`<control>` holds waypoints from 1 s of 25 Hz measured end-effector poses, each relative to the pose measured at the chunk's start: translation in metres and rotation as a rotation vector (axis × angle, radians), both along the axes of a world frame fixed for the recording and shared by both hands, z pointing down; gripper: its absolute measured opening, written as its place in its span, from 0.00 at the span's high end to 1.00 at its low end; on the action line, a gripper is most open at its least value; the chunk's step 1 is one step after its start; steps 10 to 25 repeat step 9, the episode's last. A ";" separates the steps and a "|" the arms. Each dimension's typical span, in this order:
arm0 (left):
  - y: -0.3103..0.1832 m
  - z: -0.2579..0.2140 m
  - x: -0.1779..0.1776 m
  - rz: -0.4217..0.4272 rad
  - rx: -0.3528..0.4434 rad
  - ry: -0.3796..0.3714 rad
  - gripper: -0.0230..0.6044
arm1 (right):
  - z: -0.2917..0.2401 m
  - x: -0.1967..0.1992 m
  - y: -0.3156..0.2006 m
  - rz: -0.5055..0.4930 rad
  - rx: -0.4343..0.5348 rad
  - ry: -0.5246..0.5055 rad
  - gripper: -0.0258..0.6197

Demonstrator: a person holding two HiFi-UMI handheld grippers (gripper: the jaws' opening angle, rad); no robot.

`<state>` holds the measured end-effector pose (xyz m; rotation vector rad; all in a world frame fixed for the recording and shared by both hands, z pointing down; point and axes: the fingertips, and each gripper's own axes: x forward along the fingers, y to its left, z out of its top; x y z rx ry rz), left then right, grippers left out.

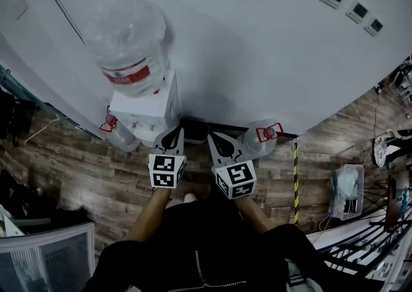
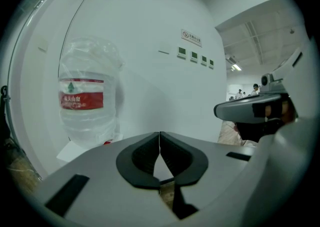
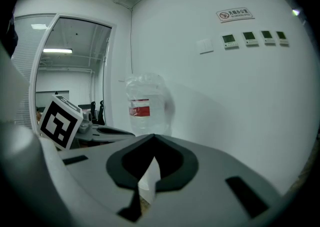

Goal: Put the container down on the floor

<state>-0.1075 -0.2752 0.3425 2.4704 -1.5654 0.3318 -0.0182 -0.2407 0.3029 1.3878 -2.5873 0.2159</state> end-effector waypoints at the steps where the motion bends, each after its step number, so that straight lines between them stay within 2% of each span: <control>1: 0.001 0.001 -0.002 -0.003 -0.002 0.002 0.94 | 0.000 -0.001 0.001 -0.001 0.000 0.002 0.95; 9: 0.005 0.008 -0.016 -0.009 -0.013 -0.011 0.94 | 0.002 -0.011 0.003 -0.008 -0.004 0.013 0.95; 25: 0.005 0.008 -0.016 -0.009 -0.013 -0.011 0.94 | 0.002 -0.011 0.003 -0.008 -0.004 0.013 0.95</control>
